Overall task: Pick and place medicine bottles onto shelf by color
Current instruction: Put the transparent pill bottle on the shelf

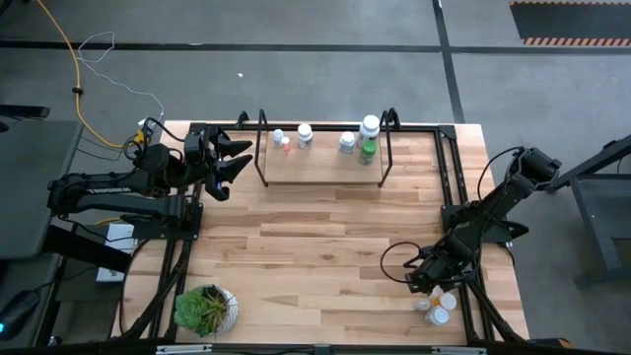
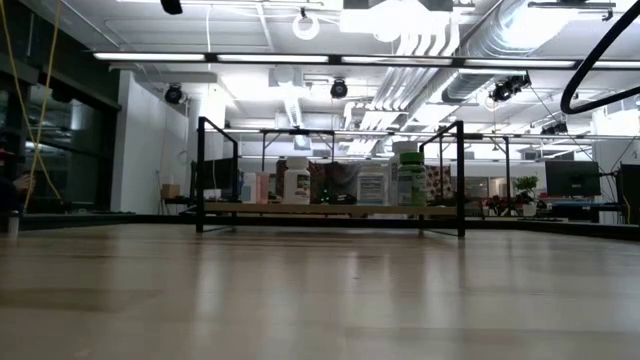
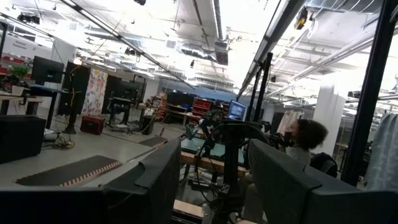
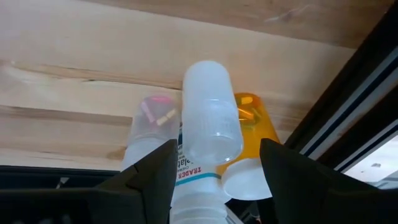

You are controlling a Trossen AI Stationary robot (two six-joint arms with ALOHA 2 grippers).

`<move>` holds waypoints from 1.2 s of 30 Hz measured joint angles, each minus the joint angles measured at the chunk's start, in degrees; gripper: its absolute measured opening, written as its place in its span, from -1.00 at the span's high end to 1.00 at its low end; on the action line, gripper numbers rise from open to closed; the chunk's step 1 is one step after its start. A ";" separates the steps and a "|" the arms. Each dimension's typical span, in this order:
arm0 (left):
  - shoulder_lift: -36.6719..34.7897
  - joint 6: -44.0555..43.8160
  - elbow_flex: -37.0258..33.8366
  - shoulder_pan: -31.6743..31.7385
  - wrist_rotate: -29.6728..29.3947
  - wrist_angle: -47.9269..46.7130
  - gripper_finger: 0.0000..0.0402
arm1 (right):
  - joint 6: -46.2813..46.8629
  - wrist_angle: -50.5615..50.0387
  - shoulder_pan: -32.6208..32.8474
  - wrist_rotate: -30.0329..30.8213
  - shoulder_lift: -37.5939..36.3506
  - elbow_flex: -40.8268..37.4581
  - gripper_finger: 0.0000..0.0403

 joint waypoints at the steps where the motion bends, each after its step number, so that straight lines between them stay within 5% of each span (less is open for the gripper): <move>1: 0.02 0.00 0.00 0.00 0.00 0.00 0.11 | 0.00 0.16 0.00 0.00 0.00 0.00 -0.09; 31: 0.00 -0.17 0.00 -0.02 -0.26 0.00 0.11 | 1.27 -1.08 -0.08 0.87 0.00 -0.09 -0.09; 36: 0.00 -0.17 0.00 0.00 -0.26 0.00 0.11 | 1.93 6.84 -0.08 0.63 0.02 -3.78 -0.09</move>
